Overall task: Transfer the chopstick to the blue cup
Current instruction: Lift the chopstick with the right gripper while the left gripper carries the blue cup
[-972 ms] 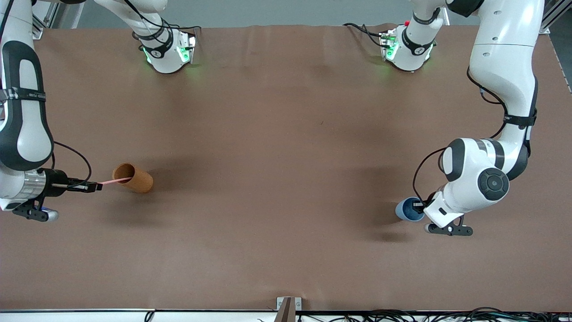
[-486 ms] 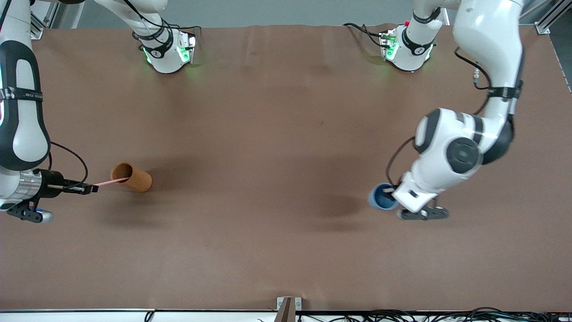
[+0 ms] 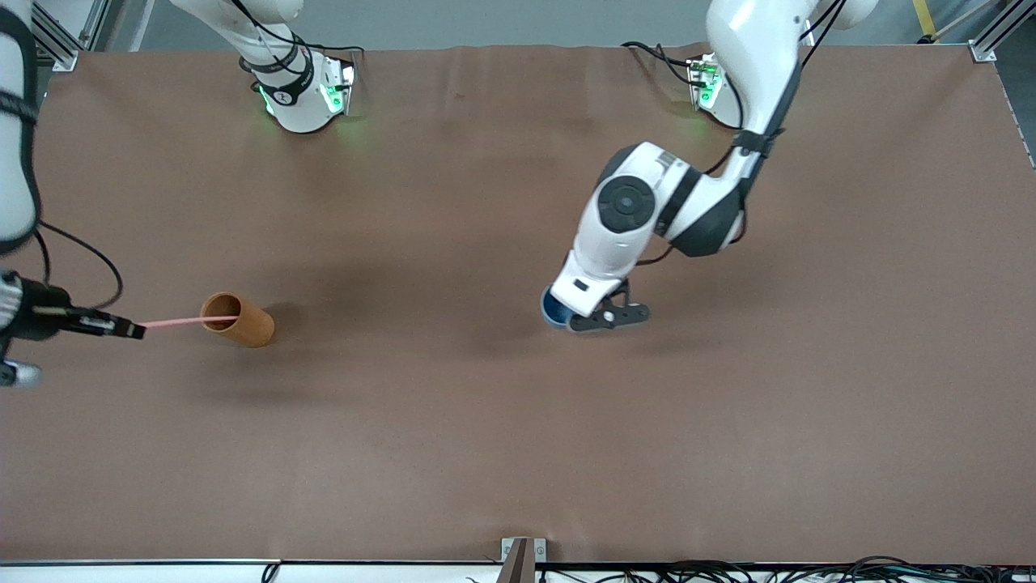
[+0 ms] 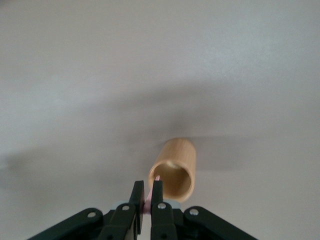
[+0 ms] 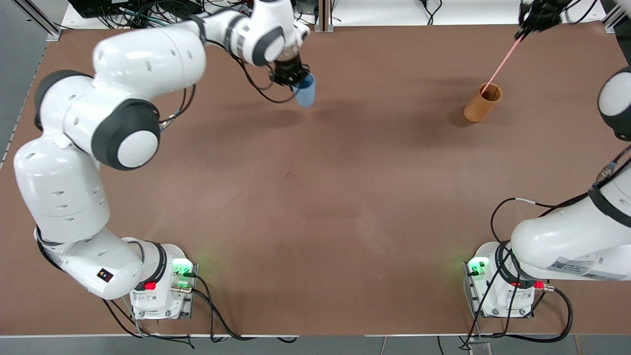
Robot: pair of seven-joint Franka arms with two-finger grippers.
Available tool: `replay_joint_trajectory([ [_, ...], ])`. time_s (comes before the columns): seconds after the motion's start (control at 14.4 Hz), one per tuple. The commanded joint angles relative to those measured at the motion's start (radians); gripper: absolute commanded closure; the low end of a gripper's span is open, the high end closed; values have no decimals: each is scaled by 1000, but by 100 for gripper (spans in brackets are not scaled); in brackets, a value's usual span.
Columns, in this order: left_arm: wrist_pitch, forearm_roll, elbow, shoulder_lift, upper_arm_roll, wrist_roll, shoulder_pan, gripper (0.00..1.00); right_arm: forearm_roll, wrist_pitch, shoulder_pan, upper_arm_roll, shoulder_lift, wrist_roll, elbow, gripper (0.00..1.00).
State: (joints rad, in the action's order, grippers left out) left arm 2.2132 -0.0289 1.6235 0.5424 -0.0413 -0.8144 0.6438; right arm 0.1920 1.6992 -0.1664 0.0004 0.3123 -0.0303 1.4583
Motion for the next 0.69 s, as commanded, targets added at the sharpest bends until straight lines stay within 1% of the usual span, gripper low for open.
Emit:
replay_joint_trajectory([
  [0.0,37,0,33,13,11,-19,23,99,-69,-45,51,3,-168,3,65,97],
  [0.07,60,6,51,14,11,-19,24,99,-104,-55,71,3,-223,4,86,97],
  [0.21,100,38,88,16,11,-35,27,99,-130,-55,100,3,-318,3,138,97],
  [0.35,108,58,92,27,9,-48,27,99,-166,-43,154,4,-402,6,215,97],
  [0.42,109,58,92,31,9,-49,27,97,-181,-36,186,4,-415,13,229,97],
  [0.49,112,58,92,40,9,-51,28,94,-192,-35,223,4,-415,35,228,97],
  [0.56,120,58,92,42,9,-52,27,93,-192,-23,257,6,-415,77,223,97],
  [0.62,120,58,92,44,9,-52,27,86,-193,-1,301,7,-414,145,224,97],
])
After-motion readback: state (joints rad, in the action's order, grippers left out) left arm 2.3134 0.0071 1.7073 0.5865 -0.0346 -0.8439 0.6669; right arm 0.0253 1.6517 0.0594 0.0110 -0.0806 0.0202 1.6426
